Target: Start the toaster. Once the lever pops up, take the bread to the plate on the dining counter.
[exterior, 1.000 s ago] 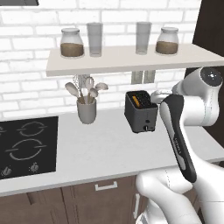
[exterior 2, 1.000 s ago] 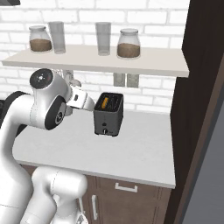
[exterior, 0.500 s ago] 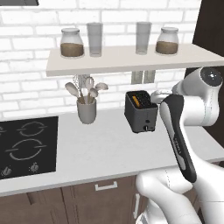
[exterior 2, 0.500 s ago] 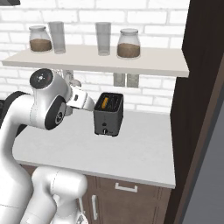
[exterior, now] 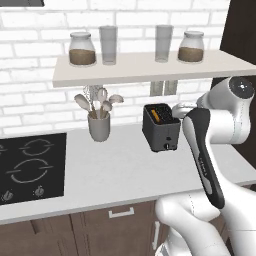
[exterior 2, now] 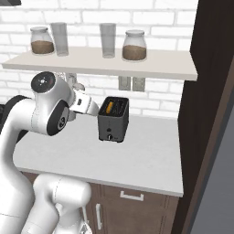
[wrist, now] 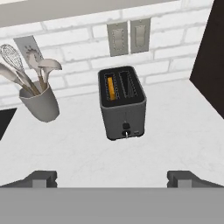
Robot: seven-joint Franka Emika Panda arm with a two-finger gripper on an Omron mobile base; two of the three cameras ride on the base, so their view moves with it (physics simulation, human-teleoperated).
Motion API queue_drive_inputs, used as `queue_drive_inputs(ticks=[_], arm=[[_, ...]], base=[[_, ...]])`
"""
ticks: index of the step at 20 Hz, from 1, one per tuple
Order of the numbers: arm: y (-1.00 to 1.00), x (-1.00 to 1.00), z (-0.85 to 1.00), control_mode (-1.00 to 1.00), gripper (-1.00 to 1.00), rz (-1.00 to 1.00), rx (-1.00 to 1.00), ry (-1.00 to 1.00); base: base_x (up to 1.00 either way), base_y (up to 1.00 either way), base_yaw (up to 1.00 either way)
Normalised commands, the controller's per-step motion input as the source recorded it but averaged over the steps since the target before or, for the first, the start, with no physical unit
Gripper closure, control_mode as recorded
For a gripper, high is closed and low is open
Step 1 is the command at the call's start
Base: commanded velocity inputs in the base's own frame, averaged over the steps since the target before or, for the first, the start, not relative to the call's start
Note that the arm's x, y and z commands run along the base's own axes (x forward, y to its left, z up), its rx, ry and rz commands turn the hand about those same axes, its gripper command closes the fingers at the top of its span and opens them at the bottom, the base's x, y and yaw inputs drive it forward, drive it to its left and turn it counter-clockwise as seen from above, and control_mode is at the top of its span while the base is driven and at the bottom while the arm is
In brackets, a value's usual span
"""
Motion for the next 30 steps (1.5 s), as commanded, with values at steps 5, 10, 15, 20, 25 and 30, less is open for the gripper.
queue_drive_inputs(ticks=[5, 10, 15, 20, 25, 30], arm=[[0.00, 0.00, 0.00, -1.00, -1.00, 0.00, 0.00, 0.00], [0.00, 0.00, 0.00, -1.00, -1.00, 0.00, 0.00, 0.00], [0.00, 0.00, 0.00, -1.00, -1.00, 0.00, 0.00, 0.00], [0.00, 0.00, 0.00, -1.00, -1.00, 0.00, 0.00, 0.00], [0.00, 0.00, 0.00, -1.00, -1.00, 0.00, 0.00, 0.00], [0.00, 0.00, 0.00, -1.00, -1.00, 0.00, 0.00, 0.00]], base=[[0.00, 0.00, 0.00], [0.00, 0.00, 0.00], [0.00, 0.00, 0.00], [0.00, 0.00, 0.00], [0.00, 0.00, 0.00], [0.00, 0.00, 0.00]])
